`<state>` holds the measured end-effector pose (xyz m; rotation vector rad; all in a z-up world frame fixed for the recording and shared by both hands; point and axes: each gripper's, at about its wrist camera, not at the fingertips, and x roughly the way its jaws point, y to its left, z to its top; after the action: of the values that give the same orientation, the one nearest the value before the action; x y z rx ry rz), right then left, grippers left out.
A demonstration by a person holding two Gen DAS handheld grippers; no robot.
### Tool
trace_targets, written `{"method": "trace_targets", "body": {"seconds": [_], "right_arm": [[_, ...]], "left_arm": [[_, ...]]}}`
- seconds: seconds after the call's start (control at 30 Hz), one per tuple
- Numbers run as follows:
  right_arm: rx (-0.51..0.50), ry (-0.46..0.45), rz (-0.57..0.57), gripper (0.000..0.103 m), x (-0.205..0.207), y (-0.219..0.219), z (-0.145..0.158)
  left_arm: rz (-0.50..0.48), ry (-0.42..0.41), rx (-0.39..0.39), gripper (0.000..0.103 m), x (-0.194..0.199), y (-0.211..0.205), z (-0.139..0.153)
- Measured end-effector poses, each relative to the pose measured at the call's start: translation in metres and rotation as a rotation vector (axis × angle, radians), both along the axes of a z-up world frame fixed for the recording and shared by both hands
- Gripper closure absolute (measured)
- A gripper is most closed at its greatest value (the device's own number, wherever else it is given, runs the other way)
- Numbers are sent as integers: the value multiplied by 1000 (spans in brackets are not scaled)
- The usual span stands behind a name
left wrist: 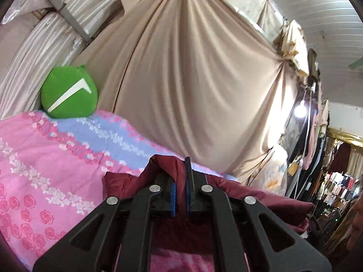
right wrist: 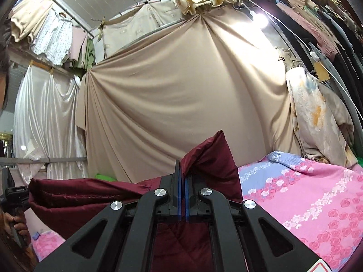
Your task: Fold large clothes
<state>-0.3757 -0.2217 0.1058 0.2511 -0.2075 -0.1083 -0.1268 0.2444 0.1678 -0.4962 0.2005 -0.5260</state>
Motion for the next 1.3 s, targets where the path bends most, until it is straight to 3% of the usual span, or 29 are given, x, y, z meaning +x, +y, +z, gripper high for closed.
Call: {"method": "trace_targets", "body": {"seconds": [0.23,0.47,0.87,1.3], "right_arm": [[63,153,3,101,34,-11,-30],[151,359,-19,101,91,-34,-65],[305,635,-15,101,228,-101,-95],[285,820,-40,101,356,-138,-120]], "left_arm": [[13,240,25,98,56,-2,-49],[26,441,128,98,120,-27,-100],[70,515,340,98,235,-78,-117],[110,596,493,98,346,-125,-152]]}}
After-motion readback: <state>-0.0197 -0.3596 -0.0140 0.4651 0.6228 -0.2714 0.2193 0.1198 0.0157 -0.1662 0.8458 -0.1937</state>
